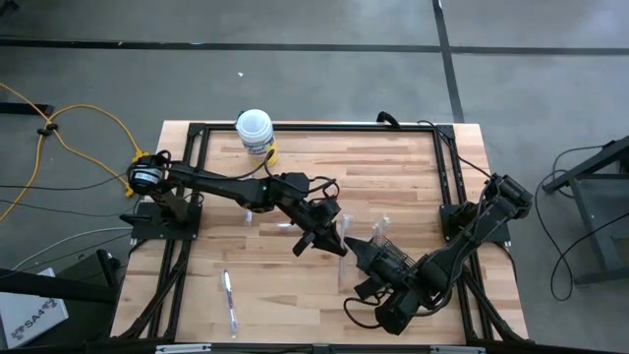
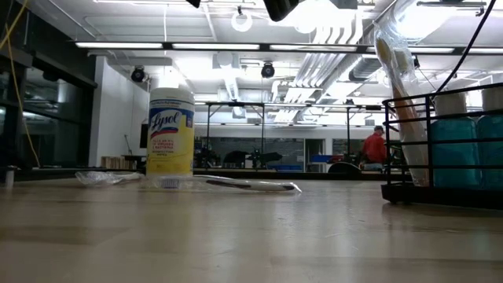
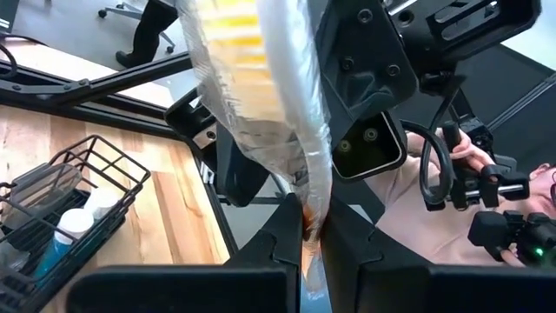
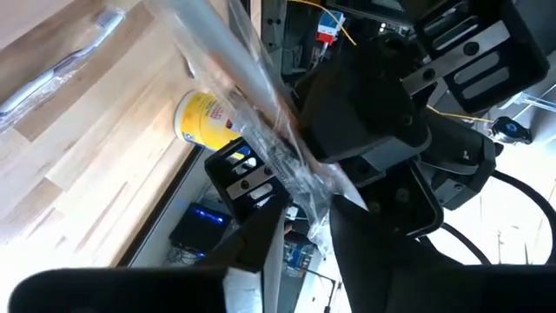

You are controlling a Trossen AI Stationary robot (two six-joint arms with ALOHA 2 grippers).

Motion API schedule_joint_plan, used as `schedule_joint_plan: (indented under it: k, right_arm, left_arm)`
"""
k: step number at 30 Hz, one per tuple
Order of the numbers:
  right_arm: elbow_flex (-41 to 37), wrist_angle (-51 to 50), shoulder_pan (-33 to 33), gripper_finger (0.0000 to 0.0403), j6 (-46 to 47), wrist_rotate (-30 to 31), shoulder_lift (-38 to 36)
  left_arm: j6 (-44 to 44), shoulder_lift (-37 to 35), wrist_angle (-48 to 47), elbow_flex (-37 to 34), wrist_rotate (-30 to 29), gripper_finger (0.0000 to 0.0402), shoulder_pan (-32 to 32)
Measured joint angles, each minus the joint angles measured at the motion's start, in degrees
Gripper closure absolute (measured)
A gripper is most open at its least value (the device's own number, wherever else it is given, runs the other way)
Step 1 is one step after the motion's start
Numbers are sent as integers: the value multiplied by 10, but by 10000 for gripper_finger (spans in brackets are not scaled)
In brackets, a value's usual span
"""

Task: Pick & Place toothbrushing station
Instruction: Put the orange toothbrush into the wire organizer

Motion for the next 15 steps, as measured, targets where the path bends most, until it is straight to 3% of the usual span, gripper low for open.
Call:
schedule_joint_plan:
  k: [10, 15]
  right_arm:
    - [0, 4, 26, 308, 44, 1, 1]
    - [0, 4, 31, 309, 115, 17, 1]
  left_arm:
    - [27, 0, -40, 1, -2, 389, 1]
    - [69, 0, -90, 1, -11, 389, -2]
